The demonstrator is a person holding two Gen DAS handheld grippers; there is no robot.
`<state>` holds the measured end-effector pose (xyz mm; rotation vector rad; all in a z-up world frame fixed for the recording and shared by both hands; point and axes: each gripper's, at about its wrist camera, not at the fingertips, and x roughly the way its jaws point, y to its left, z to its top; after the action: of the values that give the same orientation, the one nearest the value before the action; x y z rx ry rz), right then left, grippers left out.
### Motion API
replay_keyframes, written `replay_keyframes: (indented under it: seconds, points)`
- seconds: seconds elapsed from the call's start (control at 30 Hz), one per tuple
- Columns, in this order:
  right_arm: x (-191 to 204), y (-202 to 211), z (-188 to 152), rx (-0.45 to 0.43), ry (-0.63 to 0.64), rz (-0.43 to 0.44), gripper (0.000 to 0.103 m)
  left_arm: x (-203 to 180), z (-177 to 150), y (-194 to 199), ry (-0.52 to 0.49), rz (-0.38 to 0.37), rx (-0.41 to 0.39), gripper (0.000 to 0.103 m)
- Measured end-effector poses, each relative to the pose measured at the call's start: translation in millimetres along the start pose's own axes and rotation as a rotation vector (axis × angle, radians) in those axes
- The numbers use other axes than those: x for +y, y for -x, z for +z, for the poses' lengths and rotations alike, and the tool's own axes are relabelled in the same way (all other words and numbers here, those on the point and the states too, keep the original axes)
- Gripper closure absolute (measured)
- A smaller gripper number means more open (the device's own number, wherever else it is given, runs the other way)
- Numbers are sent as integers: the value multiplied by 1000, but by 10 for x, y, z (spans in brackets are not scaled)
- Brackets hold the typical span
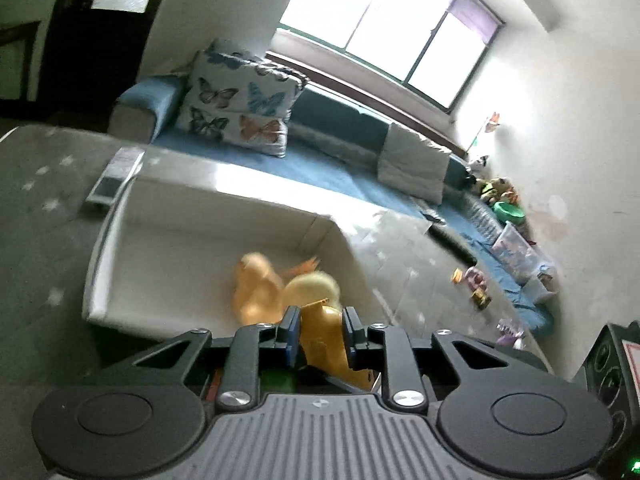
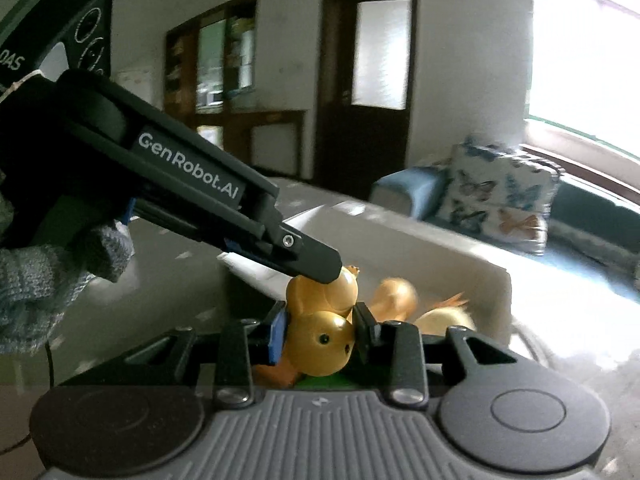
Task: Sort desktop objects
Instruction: 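Carry the small duck into the white box and open the left gripper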
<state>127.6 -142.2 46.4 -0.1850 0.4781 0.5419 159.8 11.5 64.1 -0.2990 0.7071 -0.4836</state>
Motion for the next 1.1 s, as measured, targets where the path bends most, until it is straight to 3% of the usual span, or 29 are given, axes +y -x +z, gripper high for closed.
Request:
replay_keyframes:
  seconds: [0.23, 0.5, 1.1]
  points:
    - [-308, -225, 74, 4, -64, -66, 69, -53, 234, -446, -27, -15, 16, 79]
    - [-474, -464, -25, 34, -131, -86, 69, 42, 253, -759, 0, -9, 42, 81]
    - [-609, -687, -129, 92, -173, -108, 68, 145, 195, -813, 31, 31, 42, 79]
